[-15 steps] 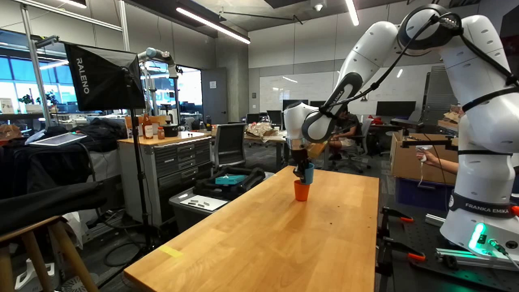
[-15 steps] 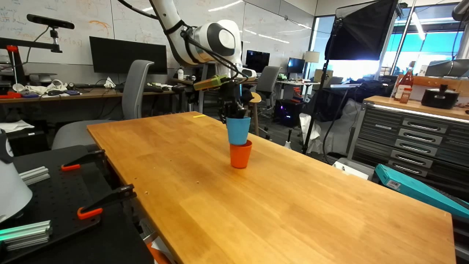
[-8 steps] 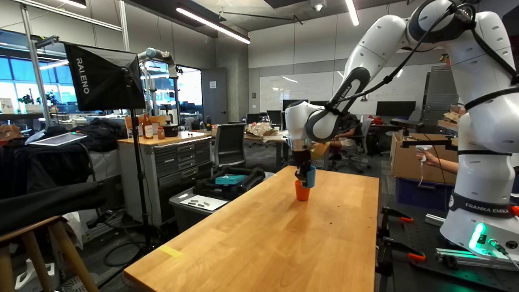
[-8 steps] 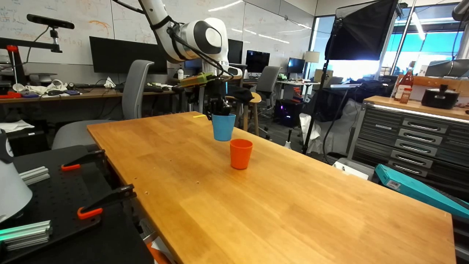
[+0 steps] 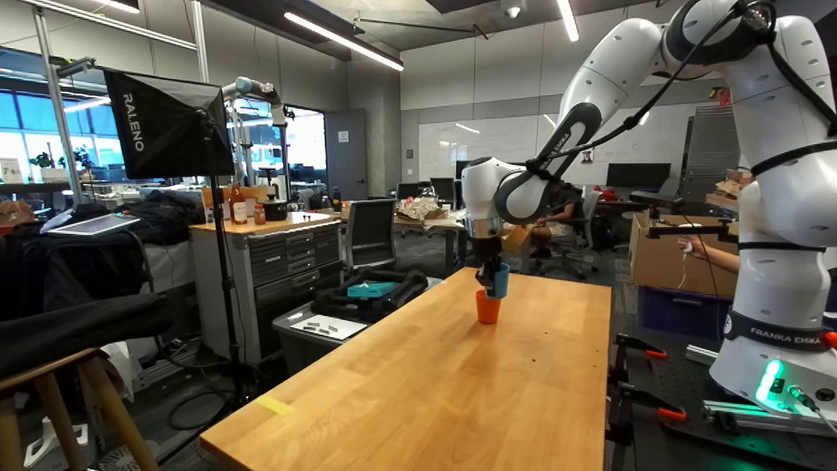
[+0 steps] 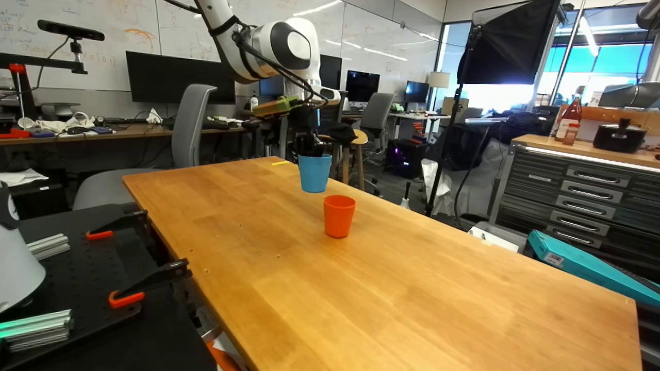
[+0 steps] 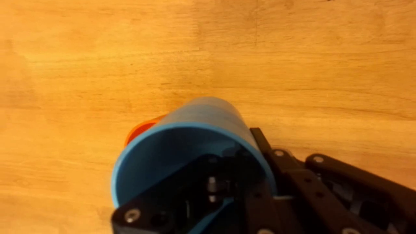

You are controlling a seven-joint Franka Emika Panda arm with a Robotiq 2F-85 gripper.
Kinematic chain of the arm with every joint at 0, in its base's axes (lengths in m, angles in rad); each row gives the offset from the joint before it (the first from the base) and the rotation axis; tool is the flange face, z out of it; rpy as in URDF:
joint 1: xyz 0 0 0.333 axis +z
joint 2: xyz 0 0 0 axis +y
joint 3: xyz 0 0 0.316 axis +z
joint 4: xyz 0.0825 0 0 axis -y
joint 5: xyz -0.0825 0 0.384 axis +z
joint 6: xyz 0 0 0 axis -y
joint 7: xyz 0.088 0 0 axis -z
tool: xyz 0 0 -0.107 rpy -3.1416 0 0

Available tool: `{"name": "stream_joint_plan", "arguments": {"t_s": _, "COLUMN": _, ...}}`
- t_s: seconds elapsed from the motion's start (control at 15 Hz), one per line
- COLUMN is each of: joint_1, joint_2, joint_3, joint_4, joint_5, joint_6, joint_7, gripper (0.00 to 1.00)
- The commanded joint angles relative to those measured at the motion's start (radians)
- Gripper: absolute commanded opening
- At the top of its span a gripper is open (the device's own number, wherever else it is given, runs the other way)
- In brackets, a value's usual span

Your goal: Put the blue cup inside the orange cup

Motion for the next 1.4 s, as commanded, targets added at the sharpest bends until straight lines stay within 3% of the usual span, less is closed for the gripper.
{"name": "stream_joint_plan", "arguments": {"t_s": 0.0, "joint_1": 0.005, "joint_2": -0.069, "joint_3": 0.002, "joint_4": -0.02, "joint_5": 0.002, "joint_6": -0.021, "joint_7": 0.015, "gripper": 0.04}}
{"name": "stream_joint_plan", "arguments": {"t_s": 0.2, "joint_1": 0.006, "joint_2": -0.149, "joint_3": 0.006, "joint_4": -0.052, "joint_5": -0.002, "joint_6": -0.031, "joint_7": 0.022, "gripper": 0.04}}
{"name": "stream_joint_plan", "arguments": {"t_s": 0.6, "joint_1": -0.053, "joint_2": -0.205, "joint_3": 0.007, "joint_4": 0.034, "joint_5": 0.051, "joint_6": -0.122, "joint_7": -0.063, "gripper": 0.02}}
{"name": "stream_joint_plan", "arguments": {"t_s": 0.67, "joint_1": -0.048, "joint_2": -0.173, "joint_3": 0.013, "joint_4": 0.017, "joint_5": 0.021, "joint_6": -0.073, "joint_7": -0.028, "gripper": 0.04}}
{"name": "stream_joint_plan", "arguments": {"t_s": 1.33, "joint_1": -0.056, "joint_2": -0.179, "joint_3": 0.013, "joint_4": 0.038, "joint_5": 0.016, "joint_6": -0.1, "joint_7": -0.027, "gripper": 0.01}}
